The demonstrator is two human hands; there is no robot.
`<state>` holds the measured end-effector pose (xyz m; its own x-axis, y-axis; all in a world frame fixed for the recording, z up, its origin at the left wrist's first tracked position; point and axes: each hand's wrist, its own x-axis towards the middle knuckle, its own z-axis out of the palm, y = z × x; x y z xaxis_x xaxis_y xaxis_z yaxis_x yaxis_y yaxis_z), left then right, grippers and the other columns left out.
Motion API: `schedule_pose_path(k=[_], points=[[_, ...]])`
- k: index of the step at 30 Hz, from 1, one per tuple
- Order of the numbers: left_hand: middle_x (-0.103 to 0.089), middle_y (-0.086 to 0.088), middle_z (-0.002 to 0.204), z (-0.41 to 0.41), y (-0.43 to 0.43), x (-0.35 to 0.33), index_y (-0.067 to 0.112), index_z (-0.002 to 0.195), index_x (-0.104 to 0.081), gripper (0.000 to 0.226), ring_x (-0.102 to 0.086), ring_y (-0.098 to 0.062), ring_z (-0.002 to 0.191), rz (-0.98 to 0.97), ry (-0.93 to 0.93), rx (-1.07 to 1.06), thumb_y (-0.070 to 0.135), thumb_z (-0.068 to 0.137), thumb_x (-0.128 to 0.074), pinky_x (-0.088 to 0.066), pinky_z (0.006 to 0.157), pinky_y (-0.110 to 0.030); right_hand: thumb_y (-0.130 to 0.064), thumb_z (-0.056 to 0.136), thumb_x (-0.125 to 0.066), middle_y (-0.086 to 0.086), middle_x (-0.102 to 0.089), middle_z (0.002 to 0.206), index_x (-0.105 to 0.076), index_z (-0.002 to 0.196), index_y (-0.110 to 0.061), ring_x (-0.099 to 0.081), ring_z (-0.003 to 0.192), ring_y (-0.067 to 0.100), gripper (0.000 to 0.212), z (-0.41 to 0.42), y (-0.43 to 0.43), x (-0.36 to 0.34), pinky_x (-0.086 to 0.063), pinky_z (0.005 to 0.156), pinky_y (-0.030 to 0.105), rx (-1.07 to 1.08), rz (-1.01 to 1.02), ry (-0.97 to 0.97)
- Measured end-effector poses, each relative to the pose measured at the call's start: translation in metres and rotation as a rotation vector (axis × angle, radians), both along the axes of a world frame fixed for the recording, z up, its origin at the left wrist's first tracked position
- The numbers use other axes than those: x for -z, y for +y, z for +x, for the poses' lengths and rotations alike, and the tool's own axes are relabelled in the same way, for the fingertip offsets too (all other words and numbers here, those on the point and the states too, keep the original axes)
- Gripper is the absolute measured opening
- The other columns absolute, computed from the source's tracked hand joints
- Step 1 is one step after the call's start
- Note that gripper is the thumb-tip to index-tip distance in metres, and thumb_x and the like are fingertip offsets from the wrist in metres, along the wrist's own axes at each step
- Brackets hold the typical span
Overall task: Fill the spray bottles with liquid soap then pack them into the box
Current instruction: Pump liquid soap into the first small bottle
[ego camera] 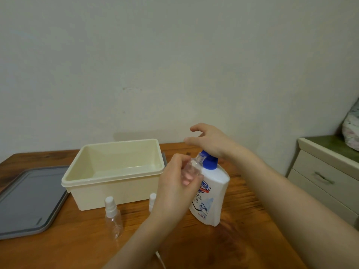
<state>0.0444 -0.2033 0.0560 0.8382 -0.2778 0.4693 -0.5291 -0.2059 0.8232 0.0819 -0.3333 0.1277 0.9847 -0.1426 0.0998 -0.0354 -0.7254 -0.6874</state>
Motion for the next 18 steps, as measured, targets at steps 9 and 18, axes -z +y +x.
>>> schedule_pose_path(k=[9, 18], points=[[-0.059, 0.01, 0.091, 0.005, 0.0, -0.002, 0.038, 0.082, -0.043, 0.03, -0.056, 0.0, 0.084, 0.015, -0.023, -0.015, 0.018, 0.08, -0.066, -0.05, 0.069, -0.021, -0.022, 0.088, -0.053, 0.011, -0.06, 0.119, -0.051, 0.122, -0.013, -0.059, 0.107, 0.025, 0.035, 0.006, -0.002, 0.003, -0.047, 0.096, 0.04, 0.063, 0.042, 0.016], [-0.055, 0.013, 0.095, 0.001, 0.0, -0.007, 0.042, 0.081, -0.039, 0.035, -0.054, 0.003, 0.088, 0.031, -0.007, -0.008, 0.018, 0.08, -0.065, -0.045, 0.067, -0.007, -0.022, 0.09, -0.047, 0.011, -0.061, 0.113, -0.046, 0.127, -0.016, -0.061, 0.104, 0.026, 0.037, 0.005, -0.003, -0.007, -0.049, 0.095, 0.042, 0.035, -0.002, 0.037]])
